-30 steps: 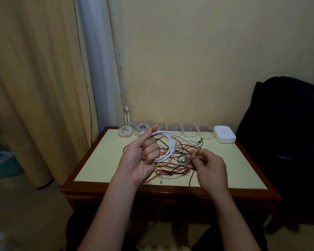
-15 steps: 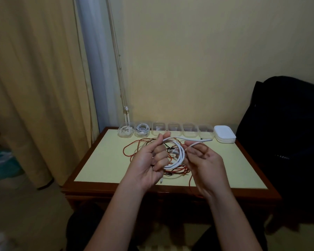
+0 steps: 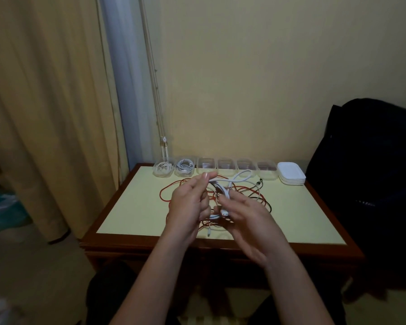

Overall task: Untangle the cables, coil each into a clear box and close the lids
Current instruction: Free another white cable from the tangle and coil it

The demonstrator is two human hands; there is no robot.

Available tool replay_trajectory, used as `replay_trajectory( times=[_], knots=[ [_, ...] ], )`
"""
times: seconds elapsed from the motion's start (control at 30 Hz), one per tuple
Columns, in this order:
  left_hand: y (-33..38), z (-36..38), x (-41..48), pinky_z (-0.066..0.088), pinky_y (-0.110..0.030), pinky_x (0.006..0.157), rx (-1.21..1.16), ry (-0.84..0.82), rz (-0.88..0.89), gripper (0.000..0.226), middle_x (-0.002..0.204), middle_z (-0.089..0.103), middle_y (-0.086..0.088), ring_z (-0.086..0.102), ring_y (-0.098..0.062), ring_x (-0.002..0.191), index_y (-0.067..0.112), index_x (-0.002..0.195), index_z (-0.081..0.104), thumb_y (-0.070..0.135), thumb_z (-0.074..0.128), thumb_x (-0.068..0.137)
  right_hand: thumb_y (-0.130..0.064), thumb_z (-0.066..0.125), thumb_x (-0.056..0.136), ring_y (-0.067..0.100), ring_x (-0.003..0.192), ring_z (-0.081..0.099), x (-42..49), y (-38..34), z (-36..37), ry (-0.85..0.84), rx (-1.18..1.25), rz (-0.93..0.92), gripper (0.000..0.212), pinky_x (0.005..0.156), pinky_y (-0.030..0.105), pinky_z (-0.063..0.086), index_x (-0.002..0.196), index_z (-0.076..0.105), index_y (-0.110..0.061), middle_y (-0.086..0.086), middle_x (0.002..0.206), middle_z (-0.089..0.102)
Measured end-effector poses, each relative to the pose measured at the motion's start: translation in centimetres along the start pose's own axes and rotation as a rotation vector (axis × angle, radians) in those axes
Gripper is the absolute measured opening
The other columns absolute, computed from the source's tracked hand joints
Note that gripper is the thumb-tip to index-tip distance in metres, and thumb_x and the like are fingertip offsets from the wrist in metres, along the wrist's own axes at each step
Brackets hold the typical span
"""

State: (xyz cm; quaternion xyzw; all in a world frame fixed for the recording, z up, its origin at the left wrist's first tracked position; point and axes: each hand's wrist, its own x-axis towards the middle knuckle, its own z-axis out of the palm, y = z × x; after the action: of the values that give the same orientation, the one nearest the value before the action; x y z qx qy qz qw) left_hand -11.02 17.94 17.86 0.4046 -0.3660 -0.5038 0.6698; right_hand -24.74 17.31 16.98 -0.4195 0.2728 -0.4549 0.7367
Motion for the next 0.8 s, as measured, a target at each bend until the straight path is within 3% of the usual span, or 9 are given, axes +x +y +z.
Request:
replay_trajectory(
  times=[0.1, 0.27, 0.33, 0.4, 0.47, 0.53, 0.6, 0.67, 0.8],
  knots=[
    [0.5, 0.0, 0.0, 0.019, -0.019, 0.038, 0.004, -0.088, -0.017, 0.029, 0.056, 0.021, 0.002, 0.018, -0.007, 0.042, 0.006, 0.118, 0.07, 0.024, 0.052, 0.102, 0.002, 0.076, 0.082, 0.02, 0.089, 0.074, -0.2, 0.2, 0.2, 0.158, -0.393, -0.157, 0.028, 0.088, 0.038, 0.057, 0.107, 0.074, -0.011, 0.0, 0.097, 0.077],
    [1.2, -0.8, 0.1, 0.039, -0.02, 0.047, 0.111, -0.243, -0.081, 0.03, 0.064, 0.045, 0.001, 0.041, -0.01, 0.048, 0.001, 0.123, 0.066, 0.016, 0.049, 0.103, 0.004, 0.071, 0.088, 0.015, 0.098, 0.074, -0.3, -0.9, -1.2, 0.141, -0.614, -0.211, 0.04, 0.094, 0.042, 0.058, 0.122, 0.069, -0.015, -0.004, 0.103, 0.078],
    [0.8, -0.8, 0.2, 0.03, -0.02, 0.045, 0.056, -0.239, -0.115, 0.031, 0.061, 0.034, 0.002, 0.032, -0.008, 0.045, -0.001, 0.123, 0.065, 0.015, 0.047, 0.103, 0.003, 0.068, 0.09, 0.015, 0.097, 0.074, -0.3, -1.2, -1.4, 0.111, -0.729, -0.21, 0.041, 0.093, 0.05, 0.057, 0.125, 0.068, -0.018, -0.006, 0.105, 0.078],
    [0.3, -0.6, 0.3, 0.017, -0.022, 0.046, -0.02, -0.202, -0.138, 0.031, 0.058, 0.022, 0.003, 0.021, -0.006, 0.043, -0.003, 0.12, 0.064, 0.014, 0.045, 0.103, -0.008, 0.069, 0.092, 0.018, 0.085, 0.072, -0.1, -1.3, -1.9, 0.062, -0.926, -0.232, 0.04, 0.082, 0.055, 0.056, 0.125, 0.067, -0.029, -0.007, 0.096, 0.076],
    [0.0, -0.5, 0.4, 0.013, -0.024, 0.046, -0.068, -0.166, -0.141, 0.03, 0.058, 0.018, 0.003, 0.017, -0.005, 0.042, -0.003, 0.117, 0.065, 0.015, 0.046, 0.102, -0.011, 0.066, 0.093, 0.017, 0.07, 0.066, 0.2, -1.5, -2.3, 0.023, -1.101, -0.223, 0.038, 0.074, 0.051, 0.056, 0.124, 0.066, -0.033, -0.006, 0.085, 0.072],
    [-0.2, -0.4, 0.5, 0.012, -0.023, 0.045, -0.092, -0.145, -0.139, 0.03, 0.056, 0.021, 0.003, 0.017, -0.005, 0.041, -0.004, 0.116, 0.066, 0.017, 0.052, 0.099, -0.005, 0.061, 0.096, 0.013, 0.074, 0.073, 0.4, -1.7, -2.6, 0.016, -1.097, -0.191, 0.036, 0.083, 0.048, 0.06, 0.125, 0.066, -0.026, -0.006, 0.093, 0.075],
    [-0.2, -0.4, 0.6, 0.014, -0.021, 0.042, -0.091, -0.137, -0.14, 0.034, 0.054, 0.034, 0.004, 0.019, -0.004, 0.04, -0.006, 0.117, 0.064, 0.017, 0.059, 0.093, -0.002, 0.06, 0.097, 0.013, 0.076, 0.075, 0.4, -1.8, -2.8, 0.023, -1.084, -0.168, 0.031, 0.087, 0.041, 0.06, 0.122, 0.067, -0.018, -0.003, 0.093, 0.077],
    [-0.3, -0.4, 0.5, 0.016, -0.018, 0.04, -0.088, -0.133, -0.14, 0.038, 0.061, 0.045, 0.001, 0.021, -0.003, 0.04, -0.007, 0.12, 0.063, 0.016, 0.063, 0.09, -0.004, 0.06, 0.098, 0.011, 0.072, 0.074, 0.3, -1.9, -3.0, 0.043, -1.113, -0.166, 0.031, 0.081, 0.031, 0.06, 0.125, 0.066, -0.017, -0.002, 0.086, 0.077],
    [0.0, -0.8, 0.5, 0.016, -0.017, 0.039, -0.143, -0.088, -0.133, 0.024, 0.059, 0.035, 0.004, 0.019, -0.003, 0.04, -0.002, 0.114, 0.066, 0.012, 0.058, 0.096, -0.005, 0.06, 0.098, 0.01, 0.067, 0.072, 0.0, -2.3, -3.8, 0.105, -1.15, -0.161, 0.023, 0.07, 0.019, 0.057, 0.113, 0.067, -0.021, -0.004, 0.078, 0.077]
  ],
)
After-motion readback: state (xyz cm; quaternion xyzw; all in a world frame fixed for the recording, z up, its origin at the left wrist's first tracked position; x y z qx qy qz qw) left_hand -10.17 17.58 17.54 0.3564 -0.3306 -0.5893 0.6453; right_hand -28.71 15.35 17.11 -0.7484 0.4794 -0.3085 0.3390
